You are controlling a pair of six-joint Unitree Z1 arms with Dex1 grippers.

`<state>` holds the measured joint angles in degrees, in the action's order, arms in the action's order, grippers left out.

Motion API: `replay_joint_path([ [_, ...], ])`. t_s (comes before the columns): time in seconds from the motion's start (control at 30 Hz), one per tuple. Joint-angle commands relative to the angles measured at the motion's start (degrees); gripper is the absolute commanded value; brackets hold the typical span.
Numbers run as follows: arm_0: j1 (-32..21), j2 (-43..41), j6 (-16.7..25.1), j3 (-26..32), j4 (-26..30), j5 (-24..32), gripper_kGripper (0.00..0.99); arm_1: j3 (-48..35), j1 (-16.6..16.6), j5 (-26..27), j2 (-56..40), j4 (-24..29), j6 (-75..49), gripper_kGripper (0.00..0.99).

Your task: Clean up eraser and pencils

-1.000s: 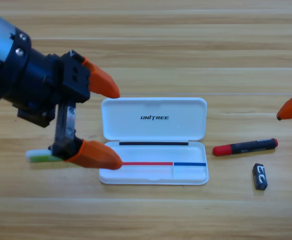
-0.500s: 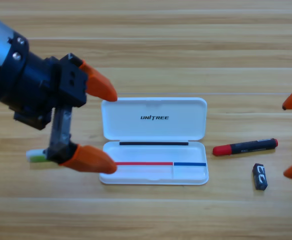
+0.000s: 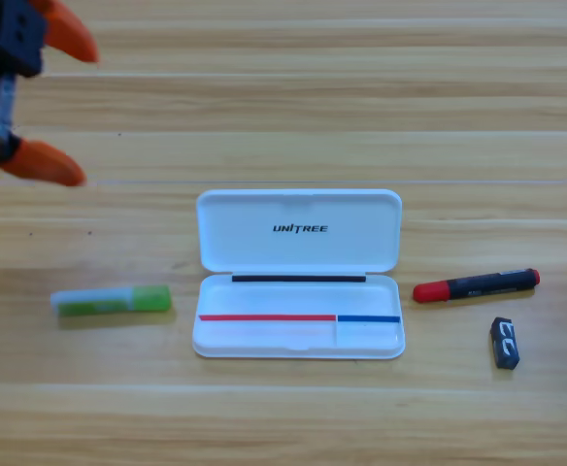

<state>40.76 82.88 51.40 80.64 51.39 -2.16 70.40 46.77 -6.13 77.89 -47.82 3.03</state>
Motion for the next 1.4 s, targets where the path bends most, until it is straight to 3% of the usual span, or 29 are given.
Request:
replay_joint_path([
  [0.03, -12.81, 7.03, 6.7, -3.74, 0.02, 3.48, 0.988, -0.88, -4.14, 3.4, 13.17, -3.42, 12.09, 0.982],
  [0.13, -15.27, 10.54, 8.19, -4.35, -0.15, 4.89, 0.988, -0.26, -4.49, 5.86, 18.79, -3.42, 18.06, 0.983],
  [0.37, -15.8, 18.72, 6.88, -4.79, -0.15, 4.63, 0.988, -1.32, -5.46, 4.37, 26.88, 1.15, 31.6, 0.983],
  [0.63, -15.71, 24.43, 5.38, -4.62, -0.06, 5.06, 0.988, -4.3, -6.69, 3.32, 33.12, 8.09, 34.32, 0.98],
  [0.9, -14.92, 27.42, 2.92, -6.2, -1.03, 5.06, 0.986, -5.27, -6.78, 4.19, 36.11, 9.32, 34.5, 0.893],
  [1.0, -14.3, 27.77, 2.74, -7.16, -2.26, 5.15, 0.989, -5.53, -6.78, 4.28, 36.9, 10.55, 34.41, 0.818],
  [1.13, -13.51, 28.83, 2.66, -8.04, -3.58, 5.42, 0.988, -5.8, -6.78, 5.42, 38.21, 11.25, 34.41, 0.808],
  [1.27, -12.81, 29.62, 2.74, -9.8, -5.78, 5.5, 0.988, -5.71, -6.69, 5.78, 39.27, 12.57, 34.41, 0.644],
  [1.4, -12.37, 30.41, 2.48, -10.77, -7.8, 5.5, 0.988, -5.89, -6.6, 8.06, 39.62, 12.66, 34.41, 0.405],
])
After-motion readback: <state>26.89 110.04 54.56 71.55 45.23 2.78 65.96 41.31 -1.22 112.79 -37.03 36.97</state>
